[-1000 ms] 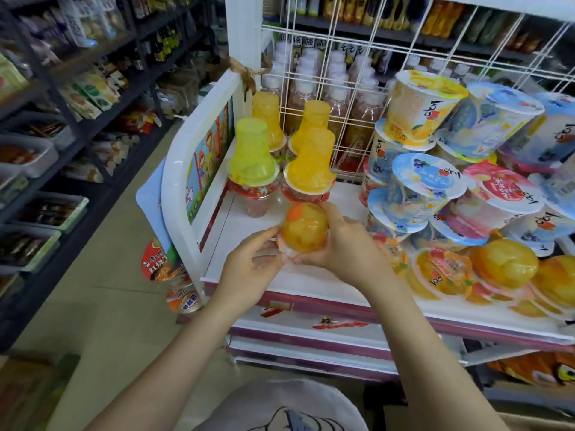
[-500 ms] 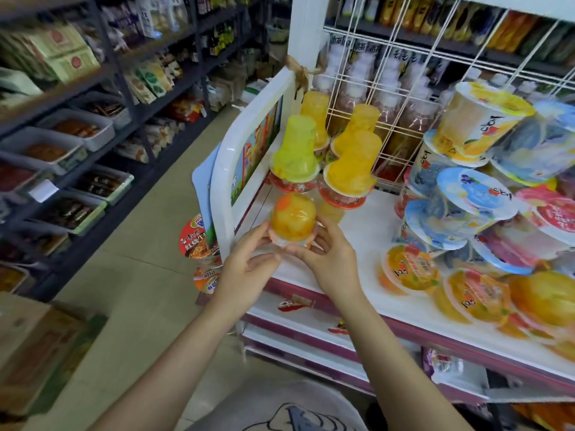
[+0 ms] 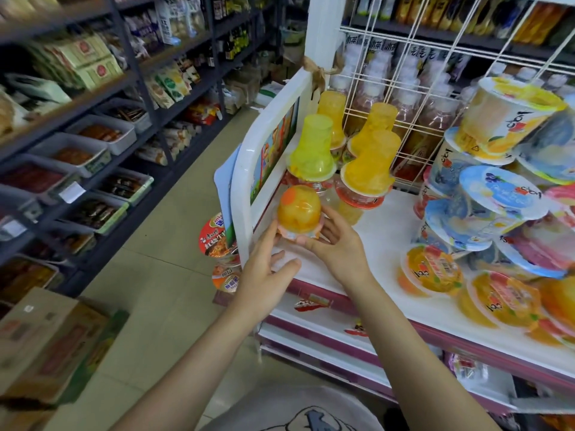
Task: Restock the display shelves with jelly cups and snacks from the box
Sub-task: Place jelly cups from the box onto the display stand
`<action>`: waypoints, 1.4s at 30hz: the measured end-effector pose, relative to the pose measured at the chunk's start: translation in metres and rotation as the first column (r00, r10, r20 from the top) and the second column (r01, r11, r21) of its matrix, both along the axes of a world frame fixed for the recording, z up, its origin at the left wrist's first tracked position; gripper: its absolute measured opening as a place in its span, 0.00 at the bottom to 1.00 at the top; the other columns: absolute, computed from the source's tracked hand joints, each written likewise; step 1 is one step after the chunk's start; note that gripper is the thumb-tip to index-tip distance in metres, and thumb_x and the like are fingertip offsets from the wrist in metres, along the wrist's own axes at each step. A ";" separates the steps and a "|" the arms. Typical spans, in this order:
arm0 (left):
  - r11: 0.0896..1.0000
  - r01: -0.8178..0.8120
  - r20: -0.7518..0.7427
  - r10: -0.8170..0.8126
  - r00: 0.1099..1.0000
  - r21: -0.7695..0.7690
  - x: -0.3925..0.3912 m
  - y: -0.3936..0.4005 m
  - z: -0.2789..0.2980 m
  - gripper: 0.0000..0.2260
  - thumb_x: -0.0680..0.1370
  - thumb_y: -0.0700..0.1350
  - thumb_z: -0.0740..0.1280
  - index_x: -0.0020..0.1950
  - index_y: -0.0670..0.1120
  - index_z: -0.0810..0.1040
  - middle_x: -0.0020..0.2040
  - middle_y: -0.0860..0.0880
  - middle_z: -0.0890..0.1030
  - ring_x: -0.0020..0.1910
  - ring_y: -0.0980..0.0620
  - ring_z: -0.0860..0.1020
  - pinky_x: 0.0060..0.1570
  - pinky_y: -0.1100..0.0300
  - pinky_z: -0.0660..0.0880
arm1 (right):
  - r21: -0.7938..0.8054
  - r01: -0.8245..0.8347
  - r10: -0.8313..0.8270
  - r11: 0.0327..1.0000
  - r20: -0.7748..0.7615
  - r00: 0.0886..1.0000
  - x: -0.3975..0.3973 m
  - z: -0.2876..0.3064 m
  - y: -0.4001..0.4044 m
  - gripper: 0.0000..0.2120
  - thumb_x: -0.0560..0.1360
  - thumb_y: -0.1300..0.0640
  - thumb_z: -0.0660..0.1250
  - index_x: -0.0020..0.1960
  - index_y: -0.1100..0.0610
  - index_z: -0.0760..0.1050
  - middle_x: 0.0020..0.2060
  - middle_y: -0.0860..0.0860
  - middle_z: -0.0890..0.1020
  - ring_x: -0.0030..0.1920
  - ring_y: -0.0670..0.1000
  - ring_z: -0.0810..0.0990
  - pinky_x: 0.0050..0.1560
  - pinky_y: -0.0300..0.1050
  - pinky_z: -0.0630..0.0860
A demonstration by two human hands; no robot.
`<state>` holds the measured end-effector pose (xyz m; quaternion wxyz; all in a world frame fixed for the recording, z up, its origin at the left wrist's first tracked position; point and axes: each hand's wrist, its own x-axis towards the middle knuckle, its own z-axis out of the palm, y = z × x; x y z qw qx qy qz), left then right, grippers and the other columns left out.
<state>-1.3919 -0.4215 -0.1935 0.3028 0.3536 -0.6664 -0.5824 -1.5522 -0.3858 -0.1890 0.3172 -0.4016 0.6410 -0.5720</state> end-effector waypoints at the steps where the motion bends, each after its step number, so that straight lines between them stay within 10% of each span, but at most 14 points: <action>1: 1.000 -0.012 0.007 0.012 1.000 -0.023 0.001 0.003 -0.001 0.33 0.75 0.46 0.67 0.78 0.63 0.60 0.71 0.59 0.70 0.66 0.63 0.72 0.62 0.66 0.72 | 0.014 -0.012 0.012 1.000 -0.011 1.000 0.000 0.002 0.003 0.33 0.68 0.60 0.79 0.67 0.45 0.70 0.59 0.45 0.81 0.60 0.42 0.80 0.58 0.36 0.76; 9: 0.981 -0.060 -0.009 0.060 0.998 -0.186 -0.034 0.046 0.012 0.10 0.77 0.41 0.72 0.57 0.50 0.80 0.48 0.52 0.80 0.46 0.56 0.79 0.46 0.66 0.75 | -0.126 0.246 -0.276 0.961 -0.410 0.869 -0.024 0.033 0.102 0.11 0.75 0.59 0.73 0.57 0.55 0.80 0.50 0.46 0.82 0.50 0.45 0.81 0.47 0.37 0.77; 15: 0.961 0.216 0.132 -0.194 0.972 -0.172 -0.122 0.092 0.008 0.34 0.72 0.48 0.77 0.73 0.57 0.64 0.68 0.56 0.68 0.64 0.60 0.70 0.59 0.75 0.68 | -0.255 0.428 -0.475 0.867 -0.682 0.556 -0.097 0.026 0.190 0.11 0.74 0.59 0.73 0.56 0.59 0.80 0.50 0.51 0.82 0.54 0.50 0.77 0.56 0.41 0.72; 24: 0.993 0.044 0.138 -0.029 0.990 -0.107 -0.170 0.116 -0.001 0.47 0.65 0.50 0.82 0.78 0.53 0.59 0.68 0.53 0.71 0.63 0.58 0.75 0.62 0.63 0.74 | -0.080 0.395 -0.301 0.915 -0.787 0.538 -0.134 -0.004 0.223 0.26 0.75 0.48 0.68 0.65 0.65 0.75 0.64 0.63 0.76 0.66 0.62 0.75 0.66 0.59 0.73; 28: 0.985 -0.031 0.198 0.065 0.978 -0.169 -0.167 0.122 0.002 0.42 0.65 0.49 0.82 0.75 0.50 0.66 0.64 0.56 0.72 0.53 0.76 0.71 0.47 0.82 0.67 | 0.031 0.360 -0.144 0.933 -0.882 0.448 -0.139 -0.009 0.224 0.32 0.68 0.45 0.76 0.63 0.64 0.77 0.65 0.65 0.76 0.66 0.66 0.74 0.66 0.62 0.72; 38: 0.980 -0.108 0.214 0.144 0.966 -0.168 -0.143 0.112 0.004 0.41 0.67 0.44 0.81 0.76 0.49 0.67 0.64 0.57 0.71 0.51 0.77 0.70 0.44 0.84 0.64 | -0.007 0.278 -0.173 0.960 -0.799 0.575 -0.132 -0.004 0.211 0.29 0.62 0.52 0.82 0.60 0.60 0.79 0.59 0.60 0.75 0.58 0.62 0.73 0.58 0.56 0.77; 42: 0.987 -0.034 0.228 0.070 0.971 -0.156 -0.134 0.095 0.002 0.42 0.66 0.48 0.82 0.76 0.51 0.67 0.68 0.56 0.73 0.64 0.60 0.73 0.54 0.76 0.69 | -0.079 0.283 -0.260 0.956 -0.674 0.692 -0.116 -0.013 0.200 0.30 0.65 0.52 0.81 0.64 0.58 0.77 0.65 0.62 0.71 0.64 0.58 0.69 0.63 0.49 0.72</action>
